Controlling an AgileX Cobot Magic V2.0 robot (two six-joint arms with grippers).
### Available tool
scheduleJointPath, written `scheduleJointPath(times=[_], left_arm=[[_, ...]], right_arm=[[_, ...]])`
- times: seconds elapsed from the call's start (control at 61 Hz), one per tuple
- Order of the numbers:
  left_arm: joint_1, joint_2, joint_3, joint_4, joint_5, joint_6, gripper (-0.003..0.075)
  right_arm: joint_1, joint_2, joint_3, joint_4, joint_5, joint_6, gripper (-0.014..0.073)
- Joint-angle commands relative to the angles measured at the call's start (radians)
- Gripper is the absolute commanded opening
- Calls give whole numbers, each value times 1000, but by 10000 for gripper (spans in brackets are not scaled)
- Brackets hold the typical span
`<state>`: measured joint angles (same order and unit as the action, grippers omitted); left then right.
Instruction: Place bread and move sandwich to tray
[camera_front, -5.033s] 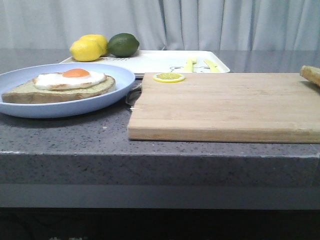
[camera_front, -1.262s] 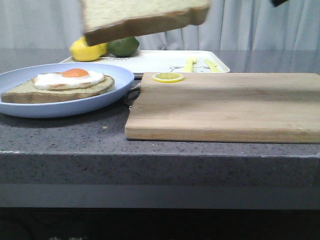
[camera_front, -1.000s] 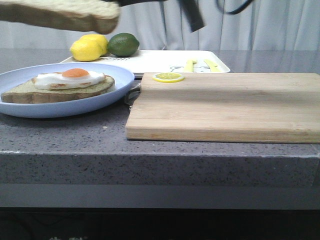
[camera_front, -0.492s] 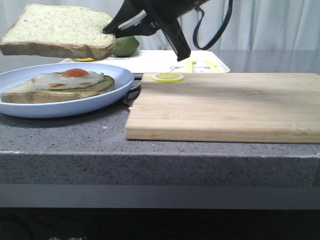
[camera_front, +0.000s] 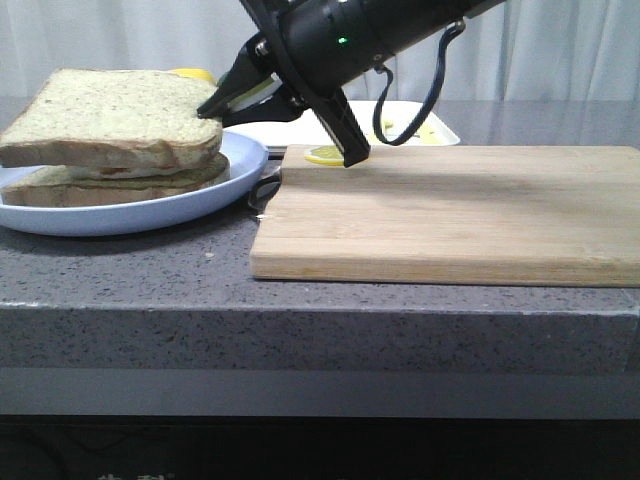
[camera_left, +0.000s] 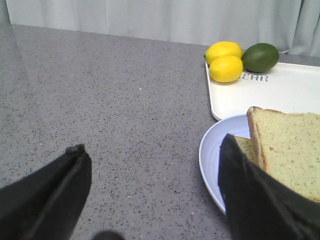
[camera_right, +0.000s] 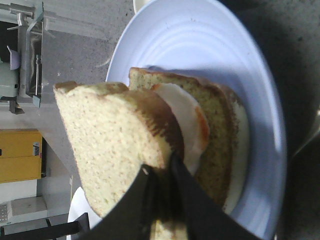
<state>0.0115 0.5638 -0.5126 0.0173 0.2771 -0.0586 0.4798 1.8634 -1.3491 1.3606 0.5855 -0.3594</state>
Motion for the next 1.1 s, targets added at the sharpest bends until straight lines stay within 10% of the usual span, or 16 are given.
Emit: scheduleJointPath(times=[0.0,0.59,0.852,1.082], left_arm=[[-4,6,-36,0,-82,-8,513],[-4,6,-36,0,-82,-8,513],[-4,6,-36,0,-82,-8,513],[-4,6,-36,0,-82,-8,513]], right_arm=[[-1,-54,-32,49,19,-14,76],[-34,-64,-32,40,53,-14,327],[-186,-180,-29,-159,162,-14,216],[-330,-321,-29,-456,267,-14,-57]])
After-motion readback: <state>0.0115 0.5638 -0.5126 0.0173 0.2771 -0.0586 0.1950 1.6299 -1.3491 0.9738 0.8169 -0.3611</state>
